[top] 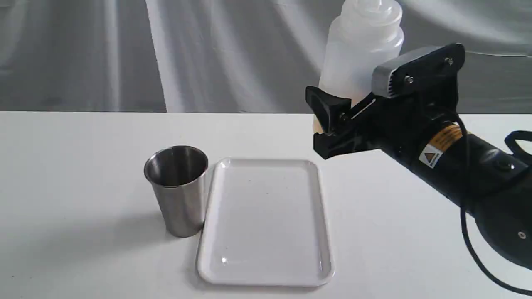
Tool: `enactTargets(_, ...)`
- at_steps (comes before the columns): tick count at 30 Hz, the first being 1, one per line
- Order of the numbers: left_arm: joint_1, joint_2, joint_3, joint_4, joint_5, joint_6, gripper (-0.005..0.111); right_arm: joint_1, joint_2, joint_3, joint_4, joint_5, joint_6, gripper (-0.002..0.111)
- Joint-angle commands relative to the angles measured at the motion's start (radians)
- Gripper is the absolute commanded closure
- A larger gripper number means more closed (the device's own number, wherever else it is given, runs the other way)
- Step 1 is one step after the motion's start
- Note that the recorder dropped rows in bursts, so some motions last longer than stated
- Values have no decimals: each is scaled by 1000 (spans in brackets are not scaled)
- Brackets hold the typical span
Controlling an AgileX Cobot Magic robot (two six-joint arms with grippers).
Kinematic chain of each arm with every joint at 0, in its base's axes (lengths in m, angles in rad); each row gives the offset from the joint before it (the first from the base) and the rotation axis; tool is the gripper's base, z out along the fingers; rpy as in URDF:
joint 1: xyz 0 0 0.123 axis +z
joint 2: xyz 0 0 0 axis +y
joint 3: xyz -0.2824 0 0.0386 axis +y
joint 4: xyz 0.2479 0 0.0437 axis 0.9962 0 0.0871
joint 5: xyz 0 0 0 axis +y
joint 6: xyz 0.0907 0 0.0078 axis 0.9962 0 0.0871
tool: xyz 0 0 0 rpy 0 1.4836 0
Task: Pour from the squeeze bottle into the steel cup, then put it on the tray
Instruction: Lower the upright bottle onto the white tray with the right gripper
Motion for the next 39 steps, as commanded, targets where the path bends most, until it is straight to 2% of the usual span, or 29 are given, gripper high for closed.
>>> enactTargets(1,-5,-3,4,1,-8,-3,107,12,1,0,15,-34,14,108)
enactTargets(10,-5,-3,4,1,-8,-5,107,59,145,0,27,-135,39,108)
enactTargets(18,-5,-3,4,1,-8,-3,107,62,260,-4,30,-309,39,108)
enactTargets(31,-5,-3,4,1,-8,-5,107,85,380,-183,-30,-187,89,108)
enactTargets(39,-5,-3,4,1,-8,-5,107,115,474,-250,-15,-182,91,108)
